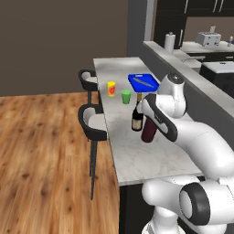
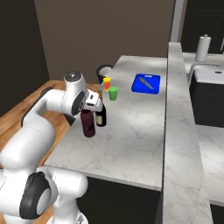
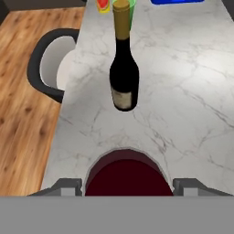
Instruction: Place the drinks on the dining counter in a tight cluster.
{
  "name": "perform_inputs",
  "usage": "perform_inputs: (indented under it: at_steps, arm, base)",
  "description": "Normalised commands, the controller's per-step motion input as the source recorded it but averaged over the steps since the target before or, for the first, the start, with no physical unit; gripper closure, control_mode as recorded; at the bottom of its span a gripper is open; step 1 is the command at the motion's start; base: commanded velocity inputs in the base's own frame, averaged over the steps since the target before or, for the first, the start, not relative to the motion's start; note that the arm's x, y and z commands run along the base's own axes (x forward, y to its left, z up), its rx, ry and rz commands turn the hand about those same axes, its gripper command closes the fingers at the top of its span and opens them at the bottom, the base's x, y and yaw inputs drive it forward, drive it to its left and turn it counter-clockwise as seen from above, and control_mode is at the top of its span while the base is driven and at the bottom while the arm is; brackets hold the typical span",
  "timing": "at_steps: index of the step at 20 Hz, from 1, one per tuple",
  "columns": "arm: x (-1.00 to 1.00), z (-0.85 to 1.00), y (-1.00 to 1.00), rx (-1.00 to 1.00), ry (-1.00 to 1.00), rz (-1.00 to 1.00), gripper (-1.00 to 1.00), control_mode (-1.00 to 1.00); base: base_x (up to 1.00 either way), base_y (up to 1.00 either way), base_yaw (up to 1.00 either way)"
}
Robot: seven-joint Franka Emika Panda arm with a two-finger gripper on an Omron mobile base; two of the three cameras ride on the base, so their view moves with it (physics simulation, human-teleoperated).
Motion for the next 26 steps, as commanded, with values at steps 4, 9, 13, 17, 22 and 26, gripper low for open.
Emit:
perform_inputs:
  at_steps: [4,9,13,17,22,26]
  arm:
    - [0.06,-0.04,0.0,0.0,-0.01,-0.01,1.0,-1.0]
    - [0.0,-0.06,0.0,0.0,0.0,0.0,1.0,-1.0]
    - [0.0,-0.16,0.0,0.0,0.01,0.0,1.0,-1.0]
    - [0.0,-0.09,0.0,0.0,0.02,0.0,1.0,-1.0]
    - [0.0,-0.08,0.0,0.0,0.05,0.0,1.0,-1.0]
    - [0.0,0.0,0.0,0.0,0.0,0.0,1.0,-1.0]
  base:
    - [0.0,0.0,0.0]
    - [0.0,0.0,0.0]
    - [0.0,0.0,0.0]
    - [0.0,0.0,0.0]
    - [0.0,0.0,0.0]
    - [0.0,0.0,0.0]
